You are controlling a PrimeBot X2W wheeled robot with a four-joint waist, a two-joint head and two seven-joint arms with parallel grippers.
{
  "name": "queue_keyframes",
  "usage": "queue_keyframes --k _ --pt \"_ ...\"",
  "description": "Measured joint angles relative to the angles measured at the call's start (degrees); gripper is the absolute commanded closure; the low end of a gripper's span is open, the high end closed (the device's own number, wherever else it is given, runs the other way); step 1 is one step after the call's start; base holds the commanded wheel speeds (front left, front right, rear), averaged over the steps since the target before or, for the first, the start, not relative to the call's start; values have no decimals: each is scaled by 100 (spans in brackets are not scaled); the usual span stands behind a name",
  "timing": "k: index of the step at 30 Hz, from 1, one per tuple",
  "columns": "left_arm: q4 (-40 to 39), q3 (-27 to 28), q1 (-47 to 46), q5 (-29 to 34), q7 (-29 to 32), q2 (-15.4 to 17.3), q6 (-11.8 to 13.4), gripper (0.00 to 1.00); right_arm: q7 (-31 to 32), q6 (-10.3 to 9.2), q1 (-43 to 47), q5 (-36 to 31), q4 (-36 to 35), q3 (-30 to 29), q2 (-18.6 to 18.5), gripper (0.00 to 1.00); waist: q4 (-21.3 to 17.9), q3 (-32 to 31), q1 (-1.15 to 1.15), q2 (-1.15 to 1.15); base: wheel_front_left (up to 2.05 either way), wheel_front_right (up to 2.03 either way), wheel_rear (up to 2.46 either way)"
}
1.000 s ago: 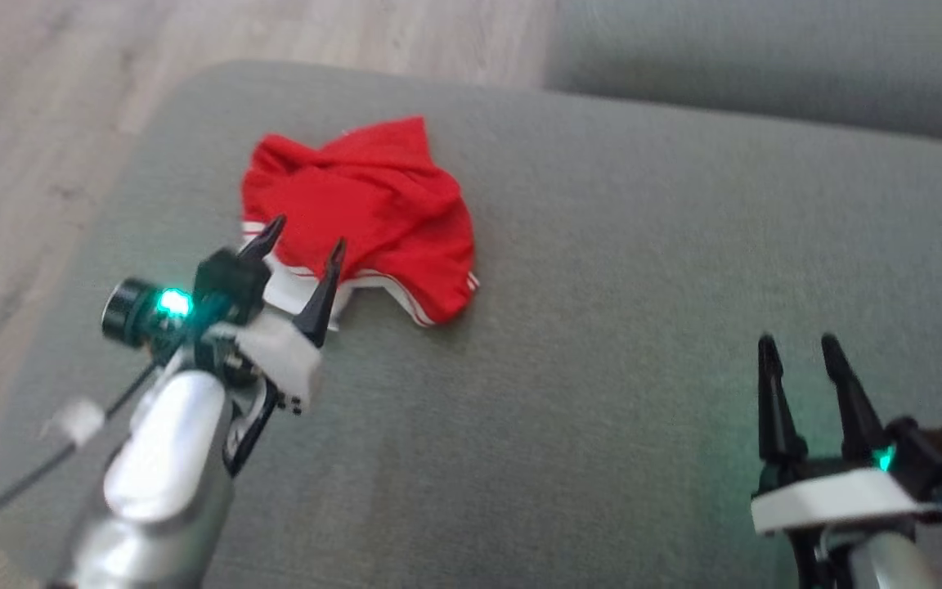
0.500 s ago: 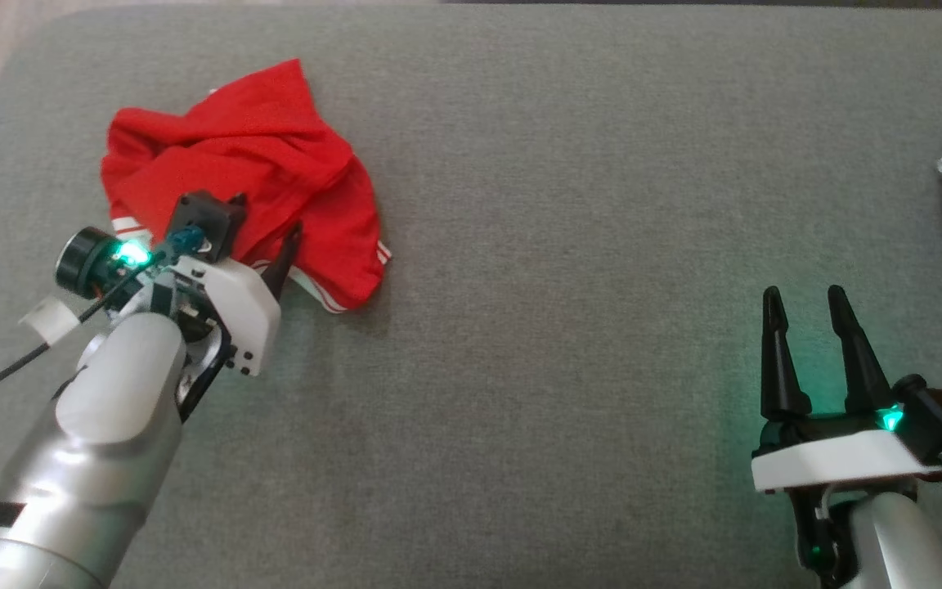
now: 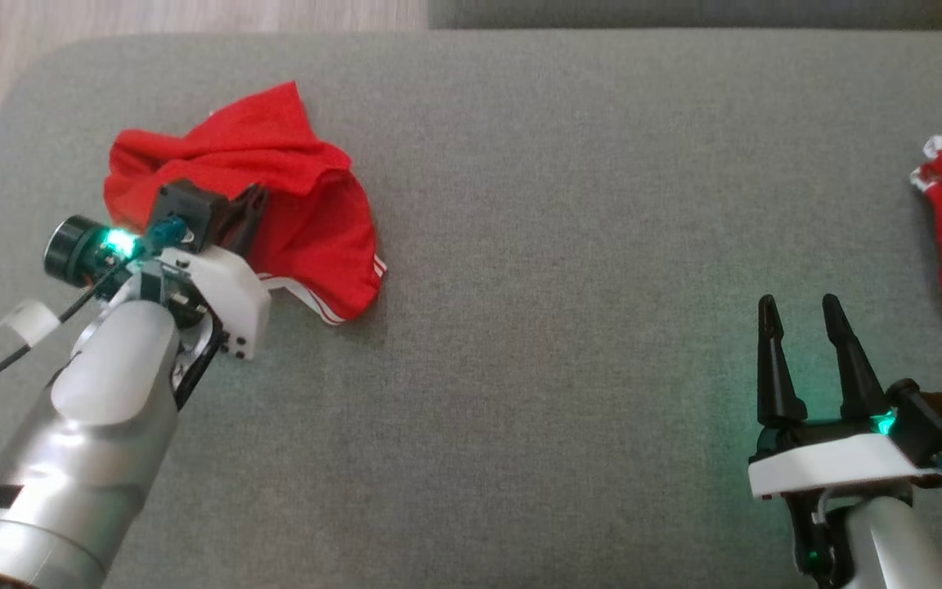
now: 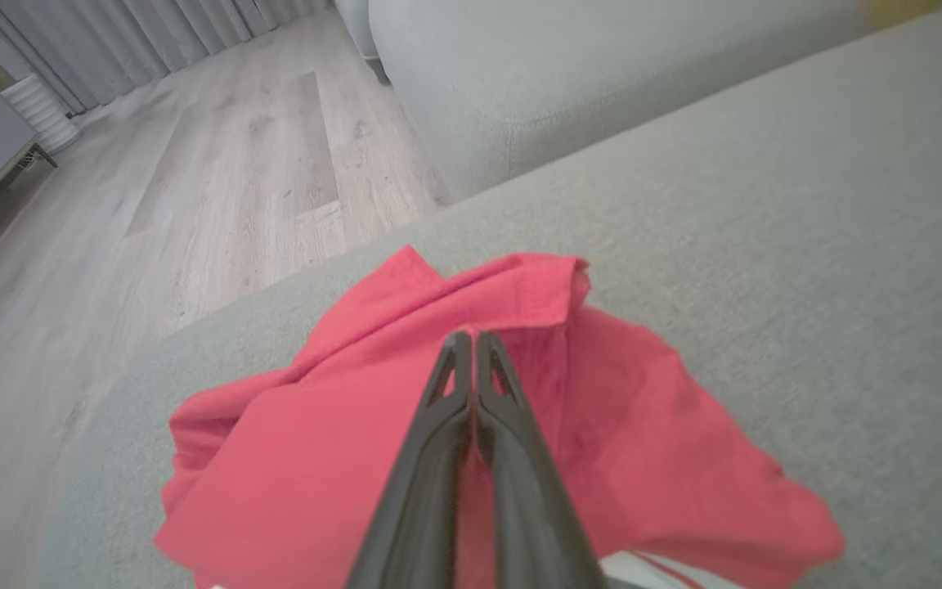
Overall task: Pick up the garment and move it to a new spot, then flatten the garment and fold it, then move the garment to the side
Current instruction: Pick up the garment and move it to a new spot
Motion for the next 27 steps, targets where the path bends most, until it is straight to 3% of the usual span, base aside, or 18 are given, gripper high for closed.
queue_keyframes --k 6,13,18,27 --pt "-554 -140 -38 -393 -44 11 0 100 0 0 75 60 85 11 0 0 8 -334 -1 0 0 0 0" --pt "-1422 -63 -70 -1172 361 33 1 100 0 0 175 194 101 47 1 0 -75 -556 -1 0 0 0 0" --pt "-2130 365 -55 -2242 1014 -113 20 100 0 0 178 339 101 91 1 0 -294 -617 -1 0 0 0 0" --pt "-2962 444 -59 -2475 1469 -267 531 100 0 0 142 472 98 254 -1 0 -848 -579 0 0 0 0 0"
